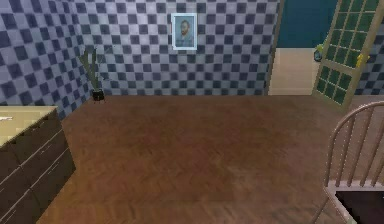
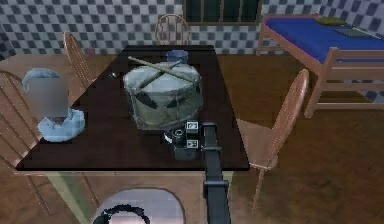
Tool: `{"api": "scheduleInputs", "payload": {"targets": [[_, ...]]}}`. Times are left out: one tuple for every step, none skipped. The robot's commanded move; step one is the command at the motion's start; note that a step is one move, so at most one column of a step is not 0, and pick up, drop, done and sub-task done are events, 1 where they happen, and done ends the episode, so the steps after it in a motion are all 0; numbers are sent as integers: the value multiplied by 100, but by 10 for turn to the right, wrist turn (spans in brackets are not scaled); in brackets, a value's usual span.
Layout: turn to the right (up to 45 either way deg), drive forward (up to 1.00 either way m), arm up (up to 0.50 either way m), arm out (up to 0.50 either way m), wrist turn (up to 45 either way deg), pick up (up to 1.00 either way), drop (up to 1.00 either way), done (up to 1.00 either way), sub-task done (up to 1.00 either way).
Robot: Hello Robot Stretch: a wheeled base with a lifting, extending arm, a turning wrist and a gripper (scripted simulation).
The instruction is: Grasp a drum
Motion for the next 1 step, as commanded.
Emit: {"api": "scheduleInputs", "payload": {"targets": [[0,0,0,0,0,0,0,100,0]]}}
